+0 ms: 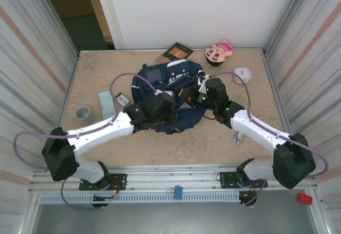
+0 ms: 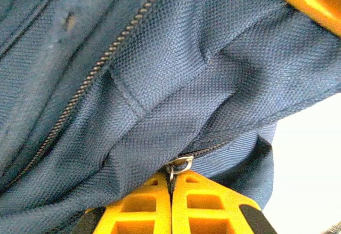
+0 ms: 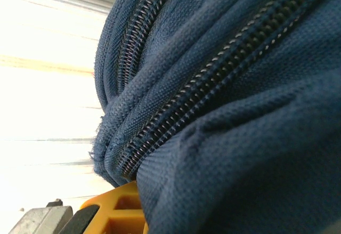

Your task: Pack the student bag

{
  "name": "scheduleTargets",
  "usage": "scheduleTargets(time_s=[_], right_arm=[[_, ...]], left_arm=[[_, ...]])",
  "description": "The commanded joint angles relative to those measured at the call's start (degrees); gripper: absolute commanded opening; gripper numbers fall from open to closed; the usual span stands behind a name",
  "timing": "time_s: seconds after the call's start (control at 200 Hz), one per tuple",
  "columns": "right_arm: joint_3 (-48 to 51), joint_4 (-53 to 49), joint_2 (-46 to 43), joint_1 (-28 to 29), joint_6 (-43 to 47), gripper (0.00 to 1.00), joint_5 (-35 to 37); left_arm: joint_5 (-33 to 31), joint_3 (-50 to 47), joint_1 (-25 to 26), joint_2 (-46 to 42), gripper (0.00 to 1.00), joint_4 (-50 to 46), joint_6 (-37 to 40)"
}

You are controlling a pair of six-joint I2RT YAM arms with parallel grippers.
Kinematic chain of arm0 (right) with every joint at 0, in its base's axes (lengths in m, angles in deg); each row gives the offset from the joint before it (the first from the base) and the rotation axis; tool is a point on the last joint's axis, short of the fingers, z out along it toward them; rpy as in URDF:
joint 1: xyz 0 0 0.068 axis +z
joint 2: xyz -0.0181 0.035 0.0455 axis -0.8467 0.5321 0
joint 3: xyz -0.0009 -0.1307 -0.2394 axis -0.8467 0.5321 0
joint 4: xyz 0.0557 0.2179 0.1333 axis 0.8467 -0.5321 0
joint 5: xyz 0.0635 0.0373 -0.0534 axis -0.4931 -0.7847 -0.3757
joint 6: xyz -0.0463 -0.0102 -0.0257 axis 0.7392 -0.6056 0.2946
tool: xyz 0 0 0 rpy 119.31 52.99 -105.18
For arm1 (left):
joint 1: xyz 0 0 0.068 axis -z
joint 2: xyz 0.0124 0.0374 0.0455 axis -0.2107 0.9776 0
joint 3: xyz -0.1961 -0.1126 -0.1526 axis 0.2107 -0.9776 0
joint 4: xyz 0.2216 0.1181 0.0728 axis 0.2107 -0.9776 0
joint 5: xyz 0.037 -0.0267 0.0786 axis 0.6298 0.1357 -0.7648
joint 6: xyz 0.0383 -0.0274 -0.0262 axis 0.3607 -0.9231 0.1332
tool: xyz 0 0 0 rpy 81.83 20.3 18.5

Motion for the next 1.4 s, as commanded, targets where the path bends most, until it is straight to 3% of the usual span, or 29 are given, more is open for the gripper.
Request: scheduleTargets(time_s=[0.0, 0.296, 0.501, 0.686, 0.732, 0.937, 1.107, 1.253, 1.393], right_arm=[[-1.8, 2.8, 0.2, -1.2, 3.2, 0.0, -4.3], [-3.2, -2.2, 0.8, -6.3, 10.2, 0.0, -12.2], [-4.4, -4.7, 0.3, -10.9, 12.7, 0.0, -17.9], [-6.8, -6.7, -0.6, -15.5, 13.5, 0.01, -21.0], [-7.1, -6.5, -0.5, -16.1, 12.8, 0.06, -20.8], [-0.3, 7.1, 0.4, -9.2, -0.6, 0.5, -14.2], [5.8, 13.1, -1.8, -1.2, -8.9, 0.59, 0.5], [4.9, 9.9, -1.5, 1.0, -8.2, 0.56, 4.1], [3.2, 3.7, -2.1, 0.0, -4.8, 0.19, 3.0]], left_arm=[[6.8, -2.4, -1.9, -3.3, 0.0, 5.3, 1.4], [21.2, -10.9, -10.3, -9.1, 0.0, 11.6, 5.7], [20.8, -10.2, -12.7, -11.0, 0.0, 2.3, 20.5], [23.8, -13.2, -17.0, -13.9, 0.0, 2.5, 23.8], [25.2, -13.7, -17.2, -14.5, 0.0, 4.5, 23.8], [30.6, -15.5, -16.1, -12.6, 0.0, 20.4, 13.6], [29.4, -13.6, -12.2, -10.5, 0.0, 23.7, 13.1], [29.7, -14.3, -11.0, -9.9, 0.0, 25.8, 12.4], [26.1, -14.4, -11.0, -10.6, 0.0, 21.7, 14.7]])
